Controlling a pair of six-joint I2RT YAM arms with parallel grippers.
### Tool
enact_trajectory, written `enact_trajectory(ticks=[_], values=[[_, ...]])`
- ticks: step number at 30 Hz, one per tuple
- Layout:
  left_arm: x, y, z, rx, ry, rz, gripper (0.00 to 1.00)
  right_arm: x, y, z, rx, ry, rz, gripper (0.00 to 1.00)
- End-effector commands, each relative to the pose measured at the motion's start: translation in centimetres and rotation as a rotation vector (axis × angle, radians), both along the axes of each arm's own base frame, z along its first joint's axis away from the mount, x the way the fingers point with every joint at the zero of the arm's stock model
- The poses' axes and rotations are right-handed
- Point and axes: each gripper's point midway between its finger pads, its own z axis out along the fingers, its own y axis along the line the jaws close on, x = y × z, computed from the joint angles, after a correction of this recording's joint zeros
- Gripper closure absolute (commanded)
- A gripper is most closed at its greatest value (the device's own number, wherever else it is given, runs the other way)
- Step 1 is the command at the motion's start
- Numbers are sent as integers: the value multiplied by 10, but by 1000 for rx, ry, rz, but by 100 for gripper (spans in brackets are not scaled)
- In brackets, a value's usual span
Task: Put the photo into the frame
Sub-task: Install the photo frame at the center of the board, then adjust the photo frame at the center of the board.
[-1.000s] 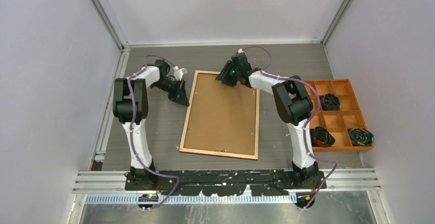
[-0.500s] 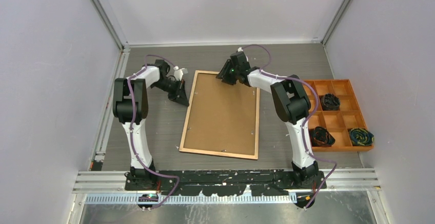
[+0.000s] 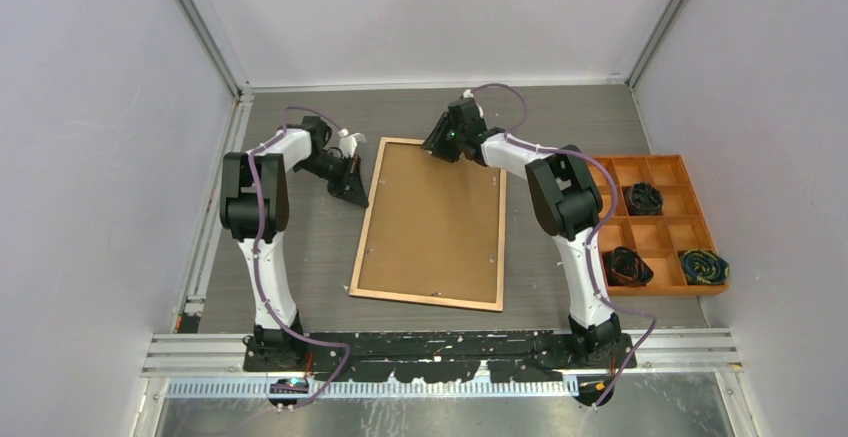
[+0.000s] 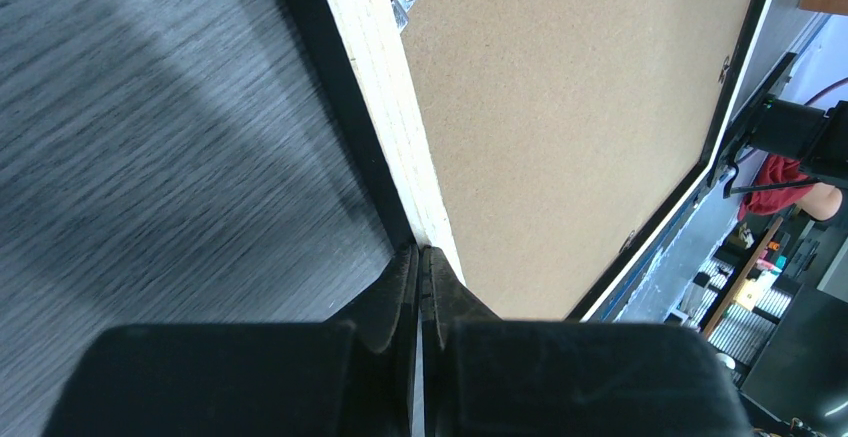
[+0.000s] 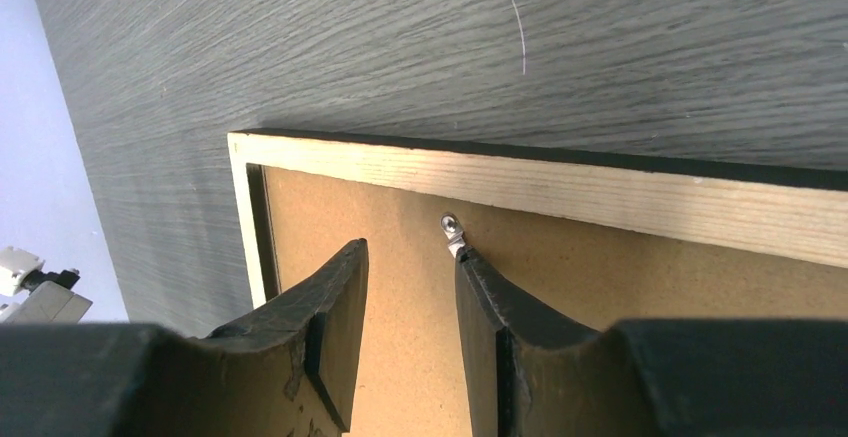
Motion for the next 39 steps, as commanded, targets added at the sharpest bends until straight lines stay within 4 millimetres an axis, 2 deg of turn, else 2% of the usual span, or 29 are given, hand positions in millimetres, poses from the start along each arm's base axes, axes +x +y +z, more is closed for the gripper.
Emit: enact_trajectory(ticks=[1,8,13,17,20,21,22,25,28,31,35,39], values=[[-16,5,-10,62,37,-42,99,15,-8,7,-31,-46,-32,58],[-17,5,-10,61,39,-44,99,15,-9,6,-33,-46,-28,58],[-20,3,-6,51,38,-48,99,14,-20,22,-71,-77,-36,57],[-26,3,-4,42,36,-59,100,10,-31,51,-47,-109,-32,49],[-33,4,-1,40,33,-80,99,2,-60,78,-58,-139,-74,34],[-35,5,2,45,24,-89,98,0,-78,86,-65,-143,-107,27],[-38,7,2,50,18,-99,98,-4,-89,96,-65,-154,-131,24],[-44,12,8,70,-14,-128,96,-15,-144,106,-104,-147,-261,13],[-56,16,7,85,-14,-153,94,-30,-188,93,-161,-99,-363,4],[-68,18,3,97,-10,-183,93,-38,-204,64,-170,-22,-388,2],[-81,21,-6,139,-25,-237,93,-38,-193,34,-134,49,-348,1],[-94,21,-10,169,-53,-297,94,-32,-171,21,-47,94,-295,1]])
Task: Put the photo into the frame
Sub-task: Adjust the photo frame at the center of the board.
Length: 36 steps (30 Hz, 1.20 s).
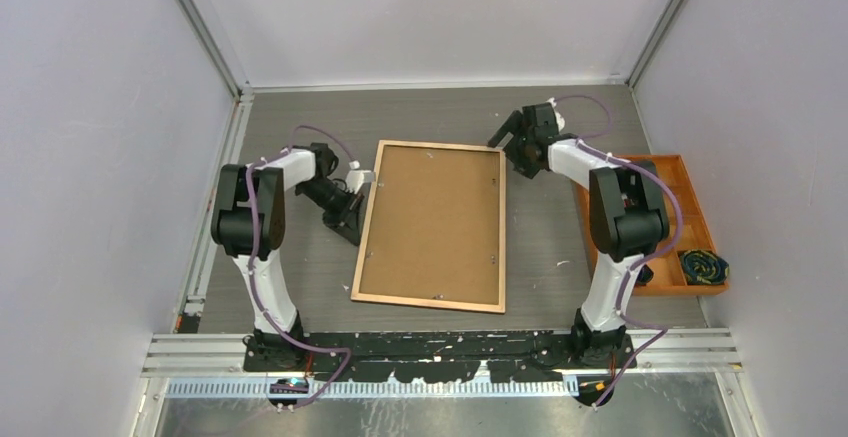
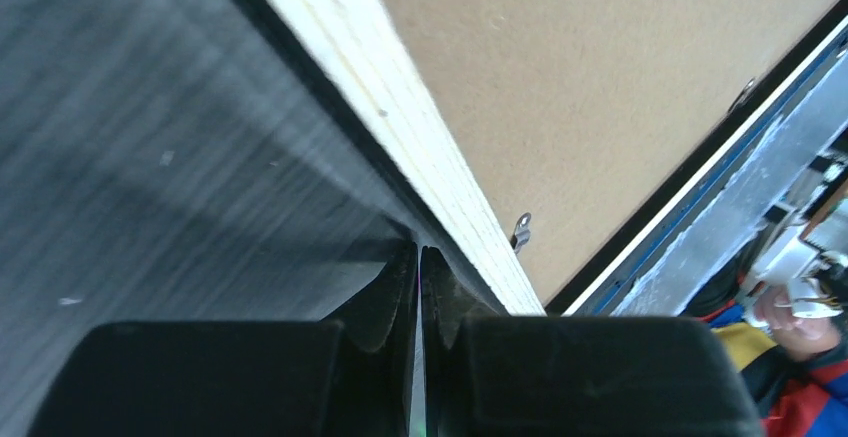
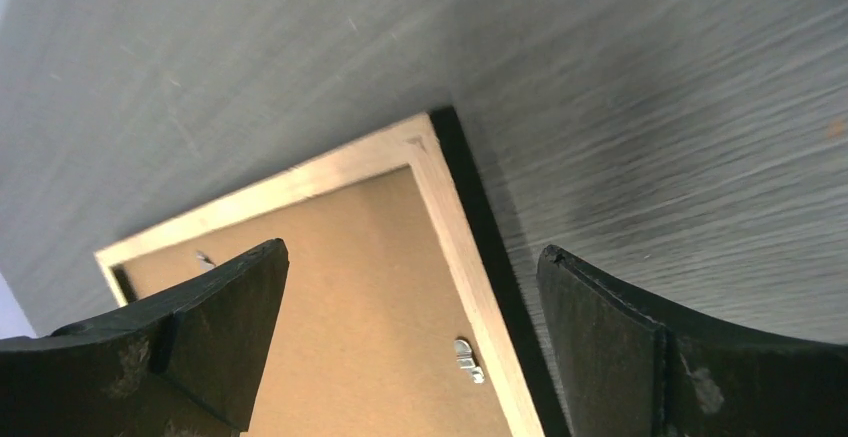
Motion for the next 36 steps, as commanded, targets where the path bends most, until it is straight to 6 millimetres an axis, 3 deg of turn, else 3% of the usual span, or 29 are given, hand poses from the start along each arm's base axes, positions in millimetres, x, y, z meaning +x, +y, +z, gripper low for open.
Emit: enact_trajectory(ticks=[1,6,9,11,13,17,20,23,26,29,32,36], values=[[-9,3,7,38,-93,-104,94,1,28,-11,110,36,54,1],[-29,-10,3,39,-104,-183,94,12,59,-14,174,58,119,1],[-38,-26,3,27,-94,-234,94,26,92,-10,224,51,172,2],[-42,-39,4,20,-92,-275,94,34,123,-13,248,70,230,2],[-48,-53,4,11,-89,-320,94,41,164,-4,281,64,309,3],[-65,-88,9,-32,-70,-432,90,36,246,13,347,65,488,3],[-88,-107,21,-83,-29,-539,82,25,277,17,370,80,576,3],[-103,-109,42,-161,1,-609,66,33,257,19,315,69,563,0],[-113,-98,64,-206,-5,-651,43,51,216,42,284,8,497,0],[-115,-84,92,-240,-17,-658,40,66,170,75,244,-63,429,0],[-96,-68,117,-241,-69,-598,39,67,126,103,207,-106,353,0],[-46,-37,135,-190,-155,-457,42,39,79,107,148,-84,248,0]])
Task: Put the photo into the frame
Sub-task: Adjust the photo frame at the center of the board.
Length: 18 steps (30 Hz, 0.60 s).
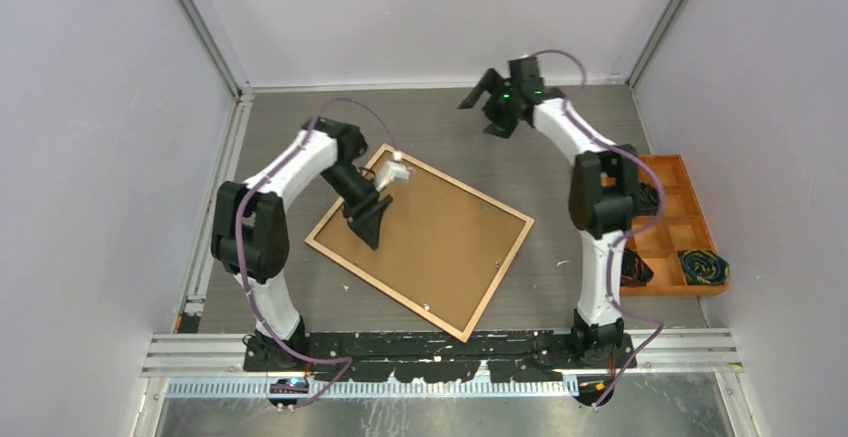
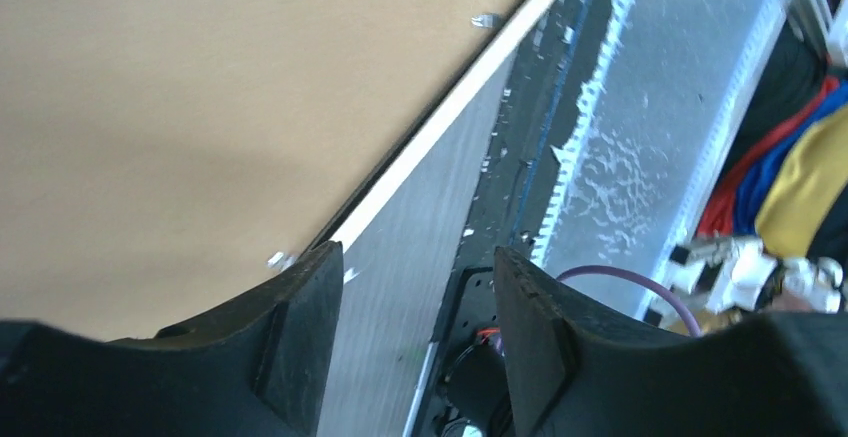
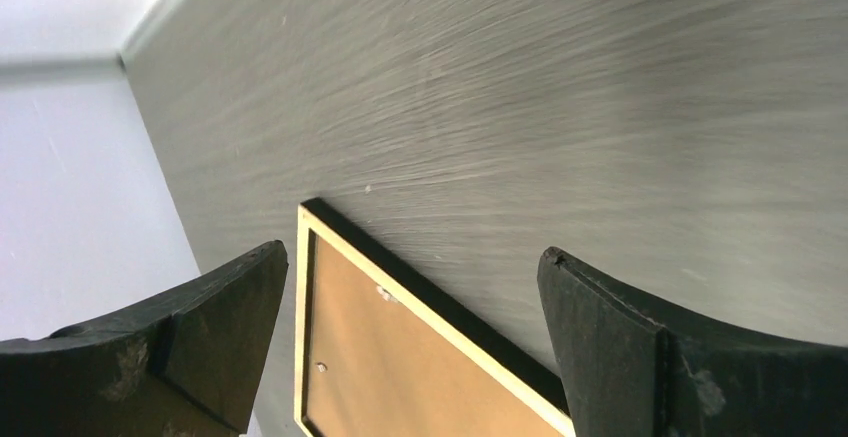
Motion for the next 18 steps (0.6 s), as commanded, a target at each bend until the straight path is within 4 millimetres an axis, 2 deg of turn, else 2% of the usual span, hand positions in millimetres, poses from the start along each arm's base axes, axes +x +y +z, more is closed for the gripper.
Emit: enact_trajectory(ticks=[1,5,7,8,9,12,15,18], values=[[48,39,34,-6,-94,150,44,-32,-48,70,-56,-115,-99,0],[126,96,19,102,-163,442,58,-97,-73,55,-83,-51,-159,0],[152,125,7,139,-157,565,64,-135,-83,43,-88,-10,-168,0],[162,138,0,156,-149,616,67,-159,-90,38,-93,12,-176,0],[168,147,-6,163,-135,652,67,-171,-93,36,-93,21,-180,0],[175,164,-22,173,-103,716,69,-226,-106,26,-86,58,-189,0],[168,164,-36,164,-67,725,70,-267,-116,15,-96,110,-197,0],[160,159,-45,143,-37,720,71,-300,-119,4,-71,159,-196,0]])
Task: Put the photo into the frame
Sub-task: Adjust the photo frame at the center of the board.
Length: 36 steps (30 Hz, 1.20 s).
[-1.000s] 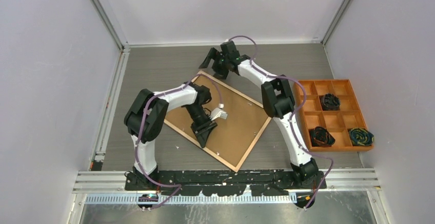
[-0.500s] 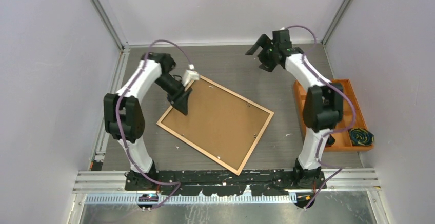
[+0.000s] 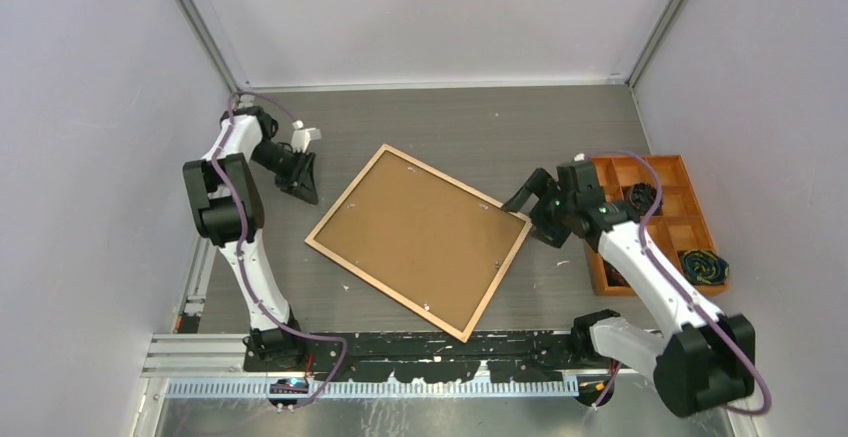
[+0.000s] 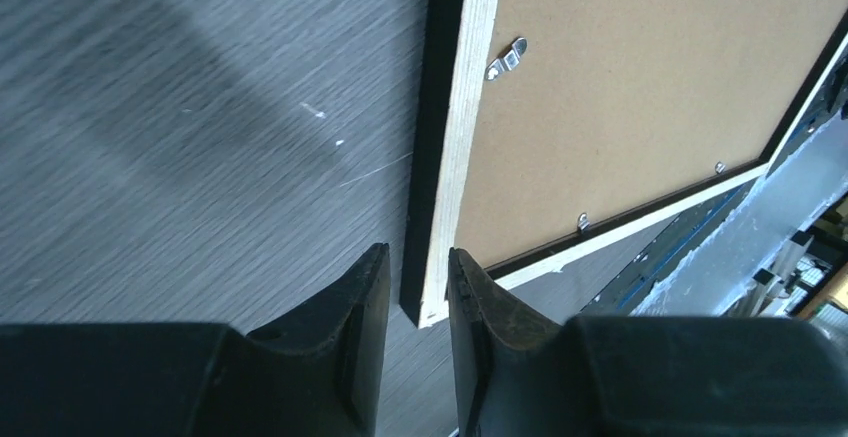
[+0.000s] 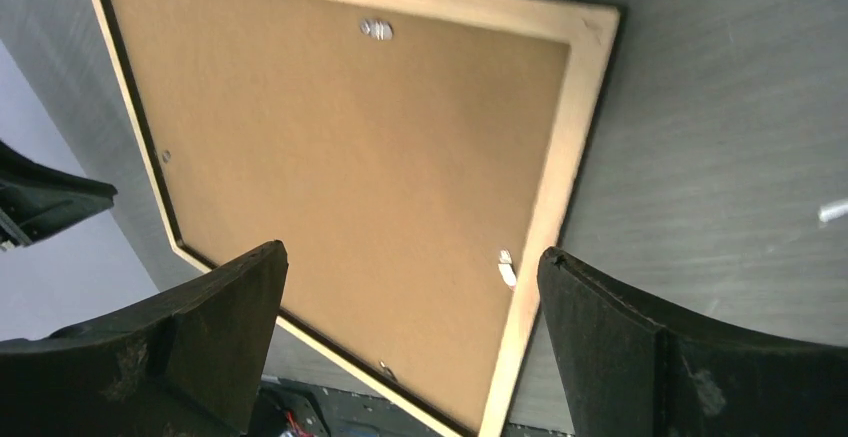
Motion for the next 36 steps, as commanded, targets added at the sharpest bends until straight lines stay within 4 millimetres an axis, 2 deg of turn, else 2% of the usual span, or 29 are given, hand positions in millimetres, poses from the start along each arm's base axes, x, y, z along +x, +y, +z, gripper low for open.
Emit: enact_trajectory(ticks=[1,4,8,14,20,25,29,33,36], values=[[-4,-14,0,-40,-8,0,71,-36,-5,-6,36,48,-28,0],[-13,-15,-10,-51,23,-12,72,-50,-5,-21,49,82,-29,0],[-25,-19,-19,-69,52,-26,75,-48,1,-48,63,138,-17,0],[-48,-23,-27,-82,96,-56,88,-11,20,-71,113,137,16,0],[-68,-35,-29,-121,128,-97,92,36,27,-66,129,86,15,0],[-97,-61,-28,-179,176,-174,93,86,14,-55,102,33,-36,1],[-121,-77,-29,-196,195,-232,92,117,6,-55,60,35,-49,1],[-124,-75,-22,-209,191,-213,87,131,-17,-48,-87,37,-78,3],[-108,-68,-12,-217,146,-148,79,136,-38,-17,-185,-27,-123,5]])
